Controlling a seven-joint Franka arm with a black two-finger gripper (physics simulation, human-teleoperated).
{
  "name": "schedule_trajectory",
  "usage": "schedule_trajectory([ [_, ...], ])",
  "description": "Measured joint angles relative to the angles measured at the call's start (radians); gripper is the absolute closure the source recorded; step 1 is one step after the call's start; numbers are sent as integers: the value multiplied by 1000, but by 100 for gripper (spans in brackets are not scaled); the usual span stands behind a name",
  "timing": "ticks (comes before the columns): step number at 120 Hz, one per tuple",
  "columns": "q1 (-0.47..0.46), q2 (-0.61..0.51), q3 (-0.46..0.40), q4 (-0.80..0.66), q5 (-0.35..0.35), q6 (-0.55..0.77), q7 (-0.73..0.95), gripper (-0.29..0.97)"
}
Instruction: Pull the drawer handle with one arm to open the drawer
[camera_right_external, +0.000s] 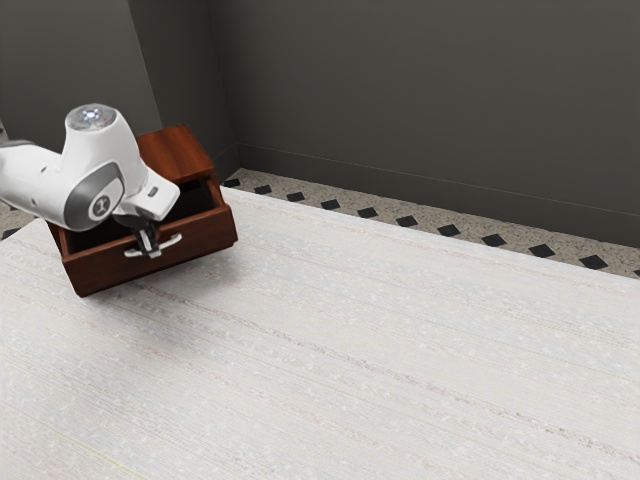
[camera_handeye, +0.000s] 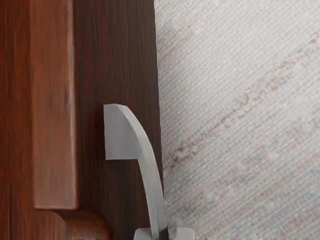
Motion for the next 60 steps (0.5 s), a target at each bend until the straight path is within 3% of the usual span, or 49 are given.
schedule_trajectory([
  [60,15,-57,-42,-73,-1,13,-14,79],
])
